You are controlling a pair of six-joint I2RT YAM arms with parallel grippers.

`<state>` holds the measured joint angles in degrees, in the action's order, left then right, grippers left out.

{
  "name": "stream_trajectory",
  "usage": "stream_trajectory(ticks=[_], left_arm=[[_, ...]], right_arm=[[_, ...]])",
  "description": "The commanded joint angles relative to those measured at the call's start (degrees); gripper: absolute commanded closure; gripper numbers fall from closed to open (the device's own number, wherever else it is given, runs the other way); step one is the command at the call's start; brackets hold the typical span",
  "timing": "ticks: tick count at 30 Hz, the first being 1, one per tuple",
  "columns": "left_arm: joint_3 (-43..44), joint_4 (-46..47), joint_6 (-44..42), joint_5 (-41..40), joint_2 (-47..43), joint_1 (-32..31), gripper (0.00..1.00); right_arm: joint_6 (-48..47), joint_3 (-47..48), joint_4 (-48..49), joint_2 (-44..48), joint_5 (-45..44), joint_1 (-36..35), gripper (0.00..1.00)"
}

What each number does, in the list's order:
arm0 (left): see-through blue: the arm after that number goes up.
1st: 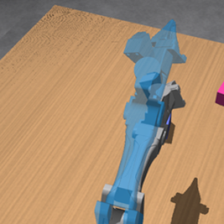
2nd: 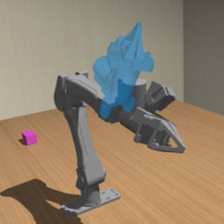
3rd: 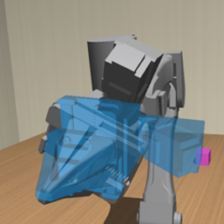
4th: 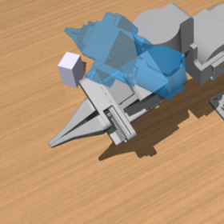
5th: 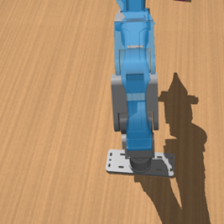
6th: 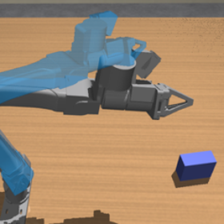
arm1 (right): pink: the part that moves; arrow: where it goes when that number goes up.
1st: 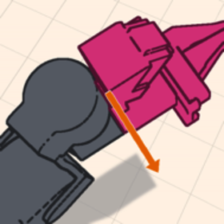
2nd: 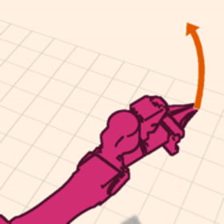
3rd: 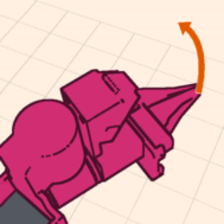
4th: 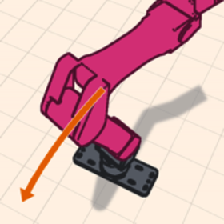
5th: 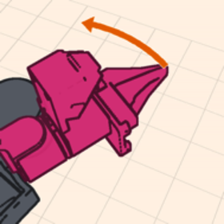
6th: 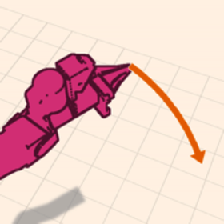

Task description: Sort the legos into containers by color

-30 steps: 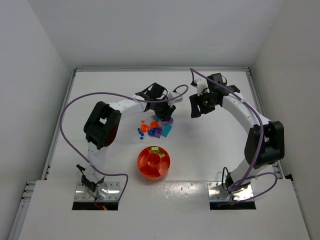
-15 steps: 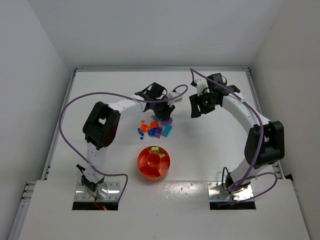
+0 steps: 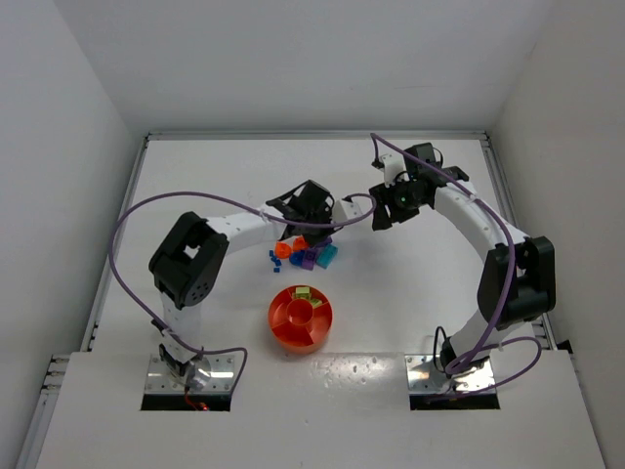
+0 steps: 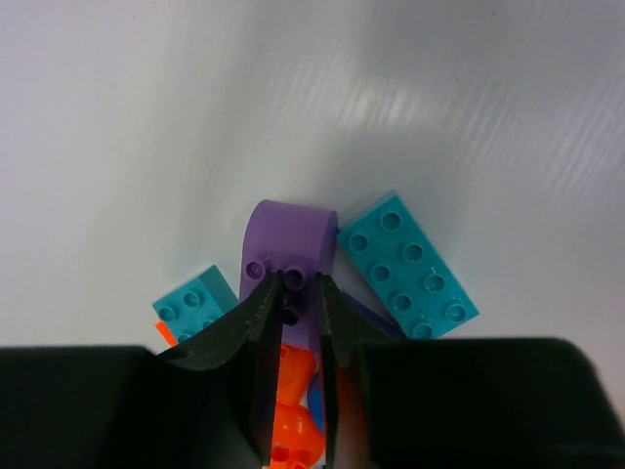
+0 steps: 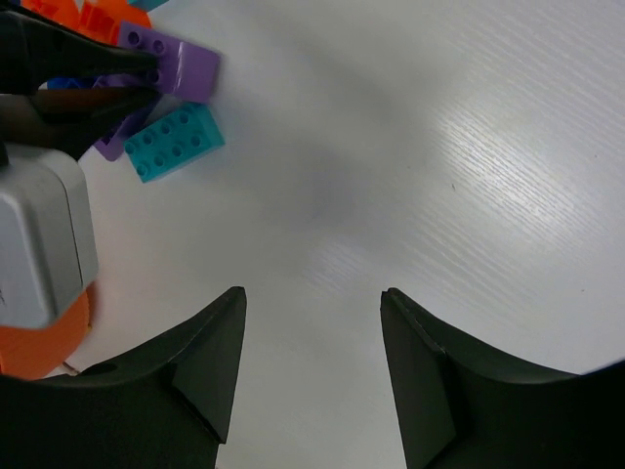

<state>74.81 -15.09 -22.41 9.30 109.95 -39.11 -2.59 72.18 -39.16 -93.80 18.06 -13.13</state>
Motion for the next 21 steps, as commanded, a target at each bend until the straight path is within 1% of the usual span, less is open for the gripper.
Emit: stream_trajectory(ticks=[1, 2, 5, 6, 7, 9, 11, 16, 19, 20, 21], left_arm=[[-2.1, 1.0, -1.1, -3.8, -1.9, -0.8, 0.74], [-2.1, 1.0, -1.1, -3.8, -1.9, -0.8, 0.62], [-2.1, 2.1, 0.3, -4.3, -3.2, -0.8, 0.46], [-2.1, 2.1, 0.8, -4.3, -3.7, -0.8, 0.36], [-2.1, 2.6, 0.8, -4.3, -3.7, -0.8, 0.31], [-2.1, 2.6, 1.3, -2.5, -5.4, -0.2, 0.24], [-1.5, 2.6, 1.3, -1.8, -5.4, 0.4, 0.23], [2.7, 0.9, 1.3, 0.1, -5.4, 3.1, 0.24], [4.1, 0.3, 4.1, 0.2, -5.4, 3.7, 0.25], [5.8, 0.3, 5.0, -0.4, -4.6, 3.7, 0.26], [6.7, -1.7, 6.0, -0.4, -2.9, 3.7, 0.26]], right_arm=[[-0.3, 0.1, 1.4, 0.3, 0.8, 0.3, 0.42], [-0.3, 0.1, 1.4, 0.3, 0.8, 0.3, 0.42], [-0.3, 0.1, 1.4, 0.3, 0.8, 0.3, 0.42], [-0.3, -0.5, 1.4, 0.3, 0.8, 0.3, 0.42], [-0.3, -0.5, 1.4, 0.3, 0.8, 0.3, 0.42], [-0.3, -0.5, 1.4, 0.3, 0.8, 0.3, 0.42], [-0.3, -0.5, 1.4, 0.3, 0.8, 0.3, 0.42], [-0.8, -1.1, 1.4, 0.8, 0.8, 0.3, 0.42], [-0.8, -1.1, 1.4, 0.8, 0.8, 0.3, 0.42], [-0.8, -1.1, 1.4, 0.8, 0.8, 0.3, 0.42], [-0.8, -1.1, 1.4, 0.8, 0.8, 0.3, 0.42]])
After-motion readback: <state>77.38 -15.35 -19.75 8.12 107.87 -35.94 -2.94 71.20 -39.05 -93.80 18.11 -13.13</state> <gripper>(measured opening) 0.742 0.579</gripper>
